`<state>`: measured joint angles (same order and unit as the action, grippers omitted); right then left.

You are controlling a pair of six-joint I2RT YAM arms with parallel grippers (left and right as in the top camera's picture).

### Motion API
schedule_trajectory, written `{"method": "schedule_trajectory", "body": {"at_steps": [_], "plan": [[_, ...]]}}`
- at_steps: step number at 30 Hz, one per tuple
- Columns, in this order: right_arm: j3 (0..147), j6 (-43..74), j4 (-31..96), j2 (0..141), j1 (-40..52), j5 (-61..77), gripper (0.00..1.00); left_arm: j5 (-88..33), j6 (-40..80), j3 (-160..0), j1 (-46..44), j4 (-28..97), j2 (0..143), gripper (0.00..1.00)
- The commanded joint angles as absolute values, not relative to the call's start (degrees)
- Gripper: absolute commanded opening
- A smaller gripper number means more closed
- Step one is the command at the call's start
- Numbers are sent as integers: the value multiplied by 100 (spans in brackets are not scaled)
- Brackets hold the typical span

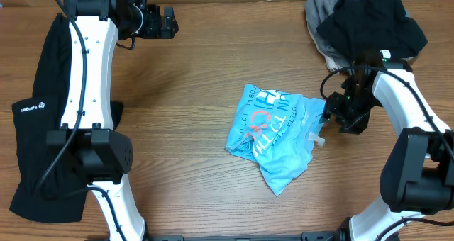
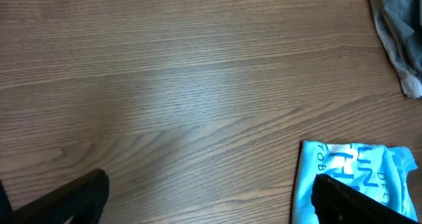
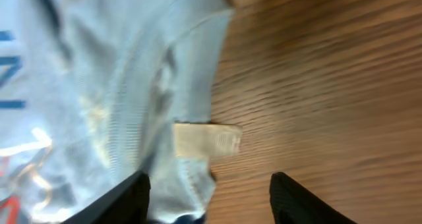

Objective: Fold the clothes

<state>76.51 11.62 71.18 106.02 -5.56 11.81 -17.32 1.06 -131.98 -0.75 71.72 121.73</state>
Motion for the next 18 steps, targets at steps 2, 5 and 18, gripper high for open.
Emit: {"method": "schedule_trajectory", "body": {"at_steps": [2, 5, 18], "plan": [[7710, 705, 7059, 10549, -523, 2383, 66, -1695, 12, -13286, -78, 7218, 12064, 100], [7675, 707, 7026, 10549, -360, 2412, 74, -1695, 12, -13286, -78, 7218, 12064, 100], [6132, 2333, 5046, 10554, 864, 1822, 87, -1695, 5, -13286, -75, 7352, 12064, 100]]}}
